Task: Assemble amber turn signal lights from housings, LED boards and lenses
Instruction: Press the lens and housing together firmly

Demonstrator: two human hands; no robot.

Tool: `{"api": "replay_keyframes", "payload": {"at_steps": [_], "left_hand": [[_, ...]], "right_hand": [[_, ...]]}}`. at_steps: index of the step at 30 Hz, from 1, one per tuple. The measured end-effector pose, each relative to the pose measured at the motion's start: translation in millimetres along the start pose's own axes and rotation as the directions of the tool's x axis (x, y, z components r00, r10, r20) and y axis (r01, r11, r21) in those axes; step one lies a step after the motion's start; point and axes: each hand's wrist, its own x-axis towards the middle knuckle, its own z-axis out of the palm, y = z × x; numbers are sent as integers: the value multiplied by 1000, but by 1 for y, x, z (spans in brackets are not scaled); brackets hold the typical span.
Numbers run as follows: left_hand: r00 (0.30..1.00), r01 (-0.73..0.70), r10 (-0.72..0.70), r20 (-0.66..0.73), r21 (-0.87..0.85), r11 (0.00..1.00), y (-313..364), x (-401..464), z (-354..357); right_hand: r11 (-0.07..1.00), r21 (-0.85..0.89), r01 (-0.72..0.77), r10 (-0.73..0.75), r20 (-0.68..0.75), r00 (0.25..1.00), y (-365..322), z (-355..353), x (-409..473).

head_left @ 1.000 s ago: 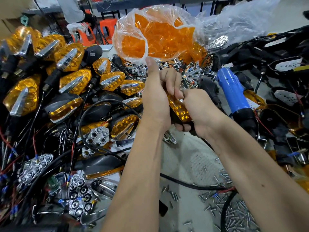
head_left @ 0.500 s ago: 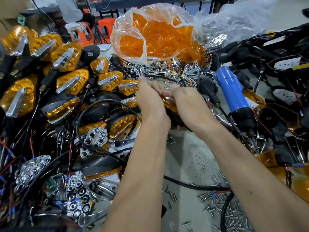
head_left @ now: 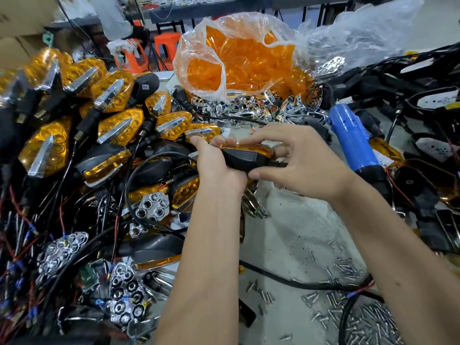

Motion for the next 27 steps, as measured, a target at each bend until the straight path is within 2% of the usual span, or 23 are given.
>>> {"api": "replay_keyframes", "payload": {"at_steps": [2, 3, 5, 7, 9, 12, 15, 19, 22, 27], "left_hand": [[992, -127, 127, 8, 59, 990, -2, -1, 0], [968, -251, 253, 4, 129, 959, -3, 1, -1], [836, -531, 548, 32, 303, 791, -6, 1, -2], [661, -722, 742, 106, 360, 591, -7, 1, -3], [567, -790, 816, 111, 354, 501, -7, -1, -4], [520, -813, 848, 99, 362, 456, -9, -5, -5], [515, -817, 848, 123, 369, 442, -11, -5, -4], [616, -759, 773, 152, 376, 531, -3, -1, -4], [661, -725, 736, 148, 382, 574, 2, 3, -5], [672, -687, 737, 78, 437, 580, -2, 3, -5]], "right_hand": [[996, 76, -45, 49, -45, 998, 2, 1, -2], [992, 105, -63, 68, -50, 996, 2, 1, -2], [985, 156, -79, 85, -29, 996, 2, -1, -4], [970, 227, -83, 84, 7, 996, 0, -1, -4], [955, 285, -83, 78, 30, 997, -2, 2, -3], [936, 342, -87, 86, 19, 996, -5, 7, -3], [938, 334, -92, 94, 12, 996, -6, 8, -4], [941, 320, -107, 104, 26, 994, -10, 13, -5], [939, 320, -124, 127, 13, 992, -11, 17, -4], [959, 258, -119, 119, 13, 993, -8, 16, -5]]}}
